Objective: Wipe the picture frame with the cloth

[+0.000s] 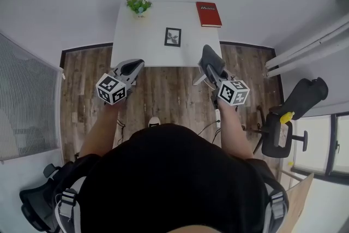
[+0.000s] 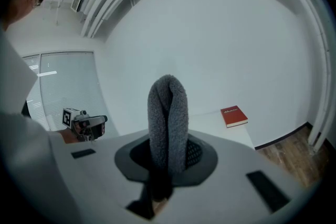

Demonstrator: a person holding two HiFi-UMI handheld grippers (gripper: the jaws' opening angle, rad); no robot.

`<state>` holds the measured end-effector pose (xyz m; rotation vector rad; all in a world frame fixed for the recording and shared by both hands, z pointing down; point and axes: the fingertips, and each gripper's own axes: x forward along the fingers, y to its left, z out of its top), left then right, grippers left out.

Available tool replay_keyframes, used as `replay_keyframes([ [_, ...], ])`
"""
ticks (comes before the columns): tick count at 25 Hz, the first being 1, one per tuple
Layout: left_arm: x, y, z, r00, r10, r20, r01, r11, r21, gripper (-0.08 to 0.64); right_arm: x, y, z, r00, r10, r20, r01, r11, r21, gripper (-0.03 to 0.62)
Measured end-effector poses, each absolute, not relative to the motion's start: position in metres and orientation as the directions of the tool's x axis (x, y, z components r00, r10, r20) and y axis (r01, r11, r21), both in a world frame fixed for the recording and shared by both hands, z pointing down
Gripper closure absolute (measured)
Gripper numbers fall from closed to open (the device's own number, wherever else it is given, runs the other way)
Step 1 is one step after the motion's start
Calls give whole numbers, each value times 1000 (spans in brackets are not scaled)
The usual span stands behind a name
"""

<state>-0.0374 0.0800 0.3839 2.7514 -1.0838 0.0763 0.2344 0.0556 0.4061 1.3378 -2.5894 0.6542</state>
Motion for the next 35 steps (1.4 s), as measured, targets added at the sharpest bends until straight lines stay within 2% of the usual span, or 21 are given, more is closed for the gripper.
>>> replay_keyframes([
  [26, -83, 4, 376, 796, -599, 84, -605, -782, 148, 540, 183, 1, 399, -535, -771, 346, -843, 457, -284, 549],
  [35, -108, -2, 377, 810, -582, 71, -585, -795, 158, 540, 137, 7, 398, -553, -753, 356, -832, 479, -280, 549],
])
